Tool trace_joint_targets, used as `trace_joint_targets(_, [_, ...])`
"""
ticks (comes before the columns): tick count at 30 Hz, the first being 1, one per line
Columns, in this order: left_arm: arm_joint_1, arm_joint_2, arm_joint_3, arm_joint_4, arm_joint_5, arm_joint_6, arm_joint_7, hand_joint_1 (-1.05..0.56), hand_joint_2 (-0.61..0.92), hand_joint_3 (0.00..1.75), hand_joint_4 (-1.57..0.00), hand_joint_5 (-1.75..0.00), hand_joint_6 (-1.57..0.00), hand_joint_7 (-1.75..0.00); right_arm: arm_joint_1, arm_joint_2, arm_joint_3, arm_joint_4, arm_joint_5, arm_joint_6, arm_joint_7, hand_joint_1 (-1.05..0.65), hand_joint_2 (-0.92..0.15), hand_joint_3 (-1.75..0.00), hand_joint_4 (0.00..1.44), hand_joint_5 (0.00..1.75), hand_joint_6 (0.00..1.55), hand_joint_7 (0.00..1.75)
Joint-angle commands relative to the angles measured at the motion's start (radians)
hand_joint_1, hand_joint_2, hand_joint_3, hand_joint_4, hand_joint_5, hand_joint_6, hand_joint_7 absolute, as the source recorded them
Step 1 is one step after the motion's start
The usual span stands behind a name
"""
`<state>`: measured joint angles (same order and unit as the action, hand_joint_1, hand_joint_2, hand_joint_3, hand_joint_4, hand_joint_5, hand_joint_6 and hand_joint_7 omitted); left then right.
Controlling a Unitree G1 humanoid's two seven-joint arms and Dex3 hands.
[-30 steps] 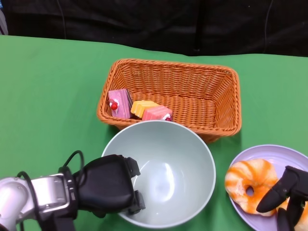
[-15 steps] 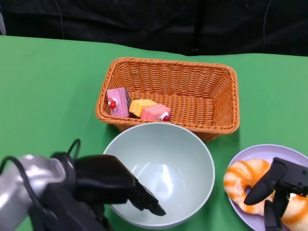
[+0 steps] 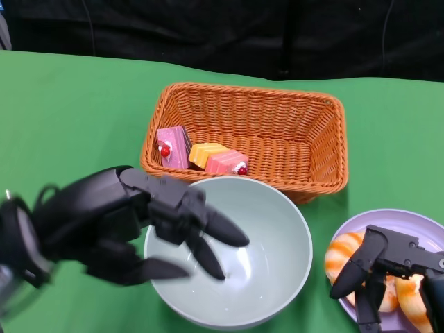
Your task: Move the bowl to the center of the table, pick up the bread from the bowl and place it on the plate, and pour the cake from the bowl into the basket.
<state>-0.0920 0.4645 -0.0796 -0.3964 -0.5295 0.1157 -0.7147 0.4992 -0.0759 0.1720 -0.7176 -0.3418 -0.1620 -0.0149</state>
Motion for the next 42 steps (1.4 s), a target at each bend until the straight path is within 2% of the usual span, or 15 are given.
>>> trace_joint_targets(1, [0.091, -0.115, 0.011, -0.069, 0.124, 0.008, 0.232, -0.16, 0.60, 0.99, -0.70, -1.39, -0.64, -1.17, 0.000, 0.009, 0.024, 0.014, 0.011, -0.024, -0.006, -0.01, -0.27, -1.53, 0.90, 1.73, 0.84, 1.32])
trace_joint_targets(3, [0.140, -0.168, -0.001, -0.094, 0.198, -0.001, 0.321, -0.13, 0.51, 1.16, -0.72, -1.44, -0.65, -1.24, 0.001, 0.018, 0.031, 0.022, 0.014, -0.022, -0.013, -0.02, -0.29, -1.51, 0.89, 1.73, 0.83, 1.33])
trace_joint_targets(5, [0.210, -0.230, -0.018, -0.112, 0.284, -0.021, 0.420, -0.08, 0.49, 1.29, -0.75, -1.57, -0.70, -1.33, 0.004, 0.033, 0.045, 0.036, 0.038, -0.021, -0.020, -0.02, -0.29, -1.50, 0.86, 1.71, 0.81, 1.32])
trace_joint_targets(7, [0.270, -0.287, -0.029, -0.108, 0.356, -0.062, 0.494, -0.01, 0.48, 1.35, -0.79, -1.66, -0.74, -1.40, 0.006, 0.048, 0.058, 0.048, 0.064, -0.017, -0.021, -0.02, -0.32, -1.45, 0.84, 1.64, 0.78, 1.29])
trace_joint_targets(11, [0.348, -0.344, -0.048, -0.098, 0.433, -0.101, 0.556, 0.03, 0.47, 1.40, -0.83, -1.73, -0.74, -1.52, 0.008, 0.068, 0.071, 0.063, 0.100, -0.013, -0.023, -0.04, -0.35, -1.36, 0.82, 1.54, 0.76, 1.22])
trace_joint_targets(15, [0.448, -0.394, -0.057, -0.125, 0.429, -0.054, 0.604, 0.03, 0.48, 1.44, -0.87, -1.75, -0.74, -1.62, 0.014, 0.094, 0.090, 0.075, 0.121, -0.012, -0.038, -0.06, -0.37, -1.30, 0.79, 1.47, 0.77, 1.17])
trace_joint_targets(18, [0.497, -0.401, -0.048, -0.134, 0.356, -0.032, 0.571, 0.03, 0.46, 1.44, -0.88, -1.75, -0.74, -1.68, 0.022, 0.097, 0.099, 0.079, 0.103, -0.012, -0.050, -0.05, -0.37, -1.34, 0.81, 1.53, 0.78, 1.25])
trace_joint_targets(25, [0.529, -0.378, -0.036, -0.051, 0.336, -0.178, 0.483, -0.04, 0.41, 1.44, -0.91, -1.75, -0.76, -1.71, 0.042, 0.089, 0.101, 0.081, 0.092, -0.011, -0.065, -0.03, -0.33, -1.50, 0.86, 1.69, 0.79, 1.43])
trace_joint_targets(29, [0.542, -0.370, -0.018, -0.019, 0.323, -0.220, 0.456, -0.09, 0.36, 1.46, -0.94, -1.75, -0.80, -1.67, 0.048, 0.082, 0.101, 0.098, 0.099, -0.026, -0.064, -0.02, -0.33, -1.54, 0.86, 1.74, 0.79, 1.46])
trace_joint_targets(42, [0.522, -0.368, -0.012, 0.007, 0.337, -0.275, 0.440, -0.06, 0.37, 1.46, -0.94, -1.75, -0.85, -1.60, 0.050, 0.062, 0.080, 0.121, 0.111, -0.072, -0.054, -0.03, -0.30, -1.55, 0.86, 1.75, 0.80, 1.44])
